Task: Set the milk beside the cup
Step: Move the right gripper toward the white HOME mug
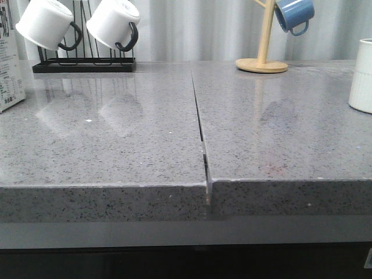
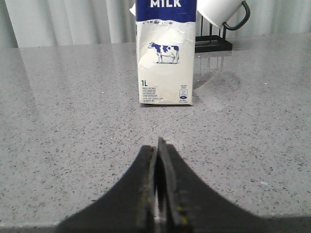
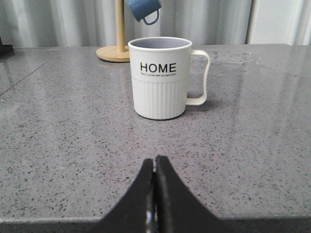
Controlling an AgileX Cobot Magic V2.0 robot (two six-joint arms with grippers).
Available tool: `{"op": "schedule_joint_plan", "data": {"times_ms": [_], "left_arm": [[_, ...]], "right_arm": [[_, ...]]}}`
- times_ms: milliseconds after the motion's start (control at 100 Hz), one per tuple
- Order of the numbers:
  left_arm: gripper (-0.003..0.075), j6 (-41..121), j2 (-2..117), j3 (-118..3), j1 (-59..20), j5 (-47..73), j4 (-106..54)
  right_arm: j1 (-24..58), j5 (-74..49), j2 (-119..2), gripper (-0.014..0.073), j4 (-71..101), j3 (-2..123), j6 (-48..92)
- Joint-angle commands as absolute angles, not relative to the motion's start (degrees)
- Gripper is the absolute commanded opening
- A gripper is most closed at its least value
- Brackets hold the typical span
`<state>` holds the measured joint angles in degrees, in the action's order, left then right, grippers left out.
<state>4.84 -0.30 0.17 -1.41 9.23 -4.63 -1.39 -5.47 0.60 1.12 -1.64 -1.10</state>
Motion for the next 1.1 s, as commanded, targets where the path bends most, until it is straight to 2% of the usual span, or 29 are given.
{"op": "schedule_joint_plan", "data": {"times_ms": [0,1090], "left_arm": [[-0.002,4.36,-2.19,2.5,-1.51,4.97,-5.21],[-0.002,4.36,-2.19,2.5,-1.51,4.97,-5.21]], "right_arm": [[-1.23,-1.1,1.03,-0.0067,1.02,-0.54,-0.89],[-1.23,-3.06,1.03,-0.0067,0.92,2.08,-0.89]]}}
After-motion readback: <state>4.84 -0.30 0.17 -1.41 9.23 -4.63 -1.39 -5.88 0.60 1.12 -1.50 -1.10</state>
